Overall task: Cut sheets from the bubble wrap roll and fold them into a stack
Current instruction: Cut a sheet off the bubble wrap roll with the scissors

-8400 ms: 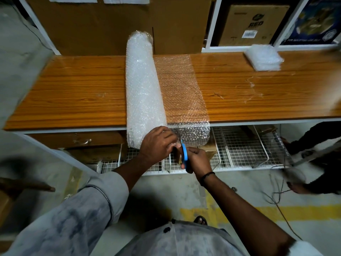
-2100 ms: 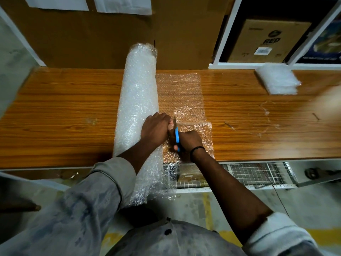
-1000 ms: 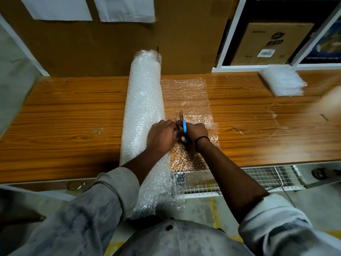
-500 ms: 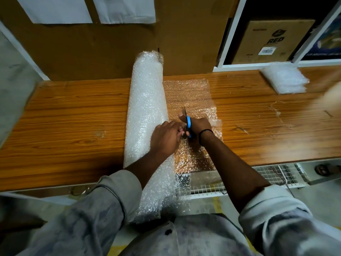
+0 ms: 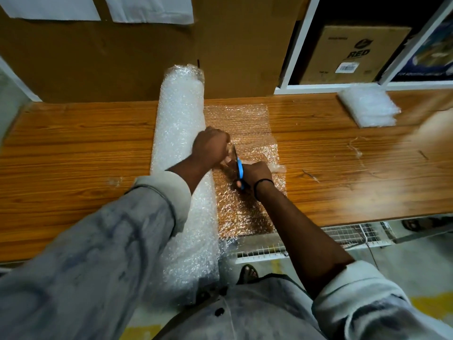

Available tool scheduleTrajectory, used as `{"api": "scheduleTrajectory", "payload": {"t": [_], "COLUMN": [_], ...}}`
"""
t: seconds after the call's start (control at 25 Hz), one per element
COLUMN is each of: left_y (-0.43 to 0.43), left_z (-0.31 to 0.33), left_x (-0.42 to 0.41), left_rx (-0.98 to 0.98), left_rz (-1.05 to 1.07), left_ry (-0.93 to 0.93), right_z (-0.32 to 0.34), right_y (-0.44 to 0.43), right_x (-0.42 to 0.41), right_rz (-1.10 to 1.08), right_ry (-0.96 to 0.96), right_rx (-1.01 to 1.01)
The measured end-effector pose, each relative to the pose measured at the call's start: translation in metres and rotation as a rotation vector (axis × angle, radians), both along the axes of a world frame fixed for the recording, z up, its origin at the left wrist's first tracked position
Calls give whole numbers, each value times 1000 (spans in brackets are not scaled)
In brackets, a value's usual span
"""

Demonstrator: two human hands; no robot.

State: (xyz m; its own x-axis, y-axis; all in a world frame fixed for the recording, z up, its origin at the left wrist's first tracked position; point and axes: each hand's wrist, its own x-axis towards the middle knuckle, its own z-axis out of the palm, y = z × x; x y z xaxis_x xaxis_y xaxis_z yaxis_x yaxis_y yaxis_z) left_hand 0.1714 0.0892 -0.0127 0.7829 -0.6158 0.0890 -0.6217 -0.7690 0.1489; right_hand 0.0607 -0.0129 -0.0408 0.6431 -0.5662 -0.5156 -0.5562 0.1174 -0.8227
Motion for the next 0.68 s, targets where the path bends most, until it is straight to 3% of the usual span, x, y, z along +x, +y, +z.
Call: {"api": "scheduleTrajectory", "payload": {"t": [0.12,0.68], "left_y": [-4,-2], "left_z": [-9,-19], "left_x": [6,4], "left_rx": [-66,-187], "left_rz": [59,70], "left_ry": [113,72], "right_z": [3,12], "right_y": [-3,-9], "right_x": [-2,23], "right_rz": [47,12], "right_ry": [20,-73], "right_rx": [-16,151]}}
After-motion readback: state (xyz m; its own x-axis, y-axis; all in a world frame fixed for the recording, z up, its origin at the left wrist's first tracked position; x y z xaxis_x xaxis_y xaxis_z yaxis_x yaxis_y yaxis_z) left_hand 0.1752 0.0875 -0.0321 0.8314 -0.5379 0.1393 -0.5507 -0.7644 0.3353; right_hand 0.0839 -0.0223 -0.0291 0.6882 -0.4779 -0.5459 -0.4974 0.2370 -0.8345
